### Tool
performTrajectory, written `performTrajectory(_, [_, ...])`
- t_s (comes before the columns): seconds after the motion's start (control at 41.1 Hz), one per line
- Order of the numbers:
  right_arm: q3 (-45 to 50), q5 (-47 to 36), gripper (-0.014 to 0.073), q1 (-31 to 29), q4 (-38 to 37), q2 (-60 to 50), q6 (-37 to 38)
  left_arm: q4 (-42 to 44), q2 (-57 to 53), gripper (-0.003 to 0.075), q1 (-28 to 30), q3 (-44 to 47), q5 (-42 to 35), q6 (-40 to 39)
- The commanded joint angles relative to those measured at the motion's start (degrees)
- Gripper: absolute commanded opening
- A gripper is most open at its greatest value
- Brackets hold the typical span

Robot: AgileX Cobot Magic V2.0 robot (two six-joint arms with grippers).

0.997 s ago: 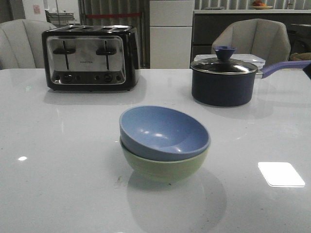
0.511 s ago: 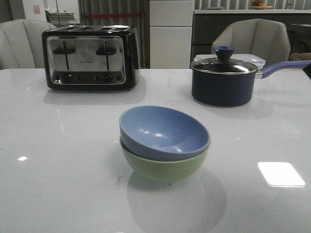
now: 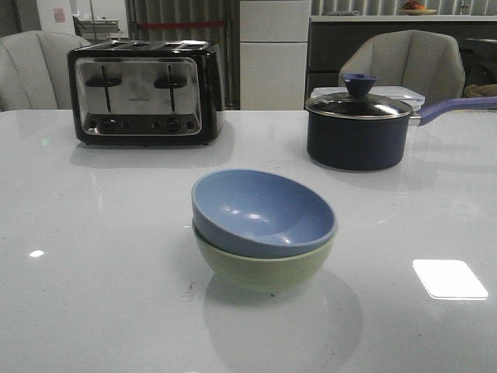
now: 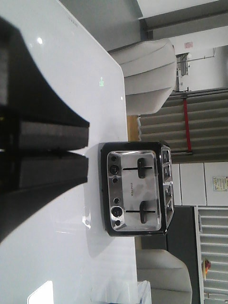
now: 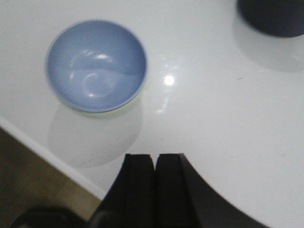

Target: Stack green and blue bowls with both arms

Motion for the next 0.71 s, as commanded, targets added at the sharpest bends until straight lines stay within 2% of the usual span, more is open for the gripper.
performTrajectory(0.0, [2.19,-9.17,0.0055,-5.97,-0.60,-6.33,-0.47,-0.46,-1.19,0.0097,-0.36,0.19,-4.89,-0.16])
performTrajectory(0.097, [8.01,-15.01,0.0055,-12.11,-0.60,-13.49,-0.47,-0.46,-1.19,0.0097,-0.36,0.19,-4.89,-0.16])
performTrajectory(0.292, [19.48,-23.18,0.0055,-18.60,-0.60,-27.63,-0.47,-0.46,-1.19,0.0096,-0.36,0.19,-4.89,-0.16])
performTrajectory(0.486, [31.03,-28.14,0.0055,-19.99,-0.60,-38.51,-0.47,-0.46,-1.19,0.0096,-0.36,0.19,-4.89,-0.16])
performTrajectory(0.681, [39.21,-35.78,0.0055,-19.99,-0.55,-43.20,-0.47,-0.46,-1.19,0.0096,-0.36,0.19,-4.89,-0.16])
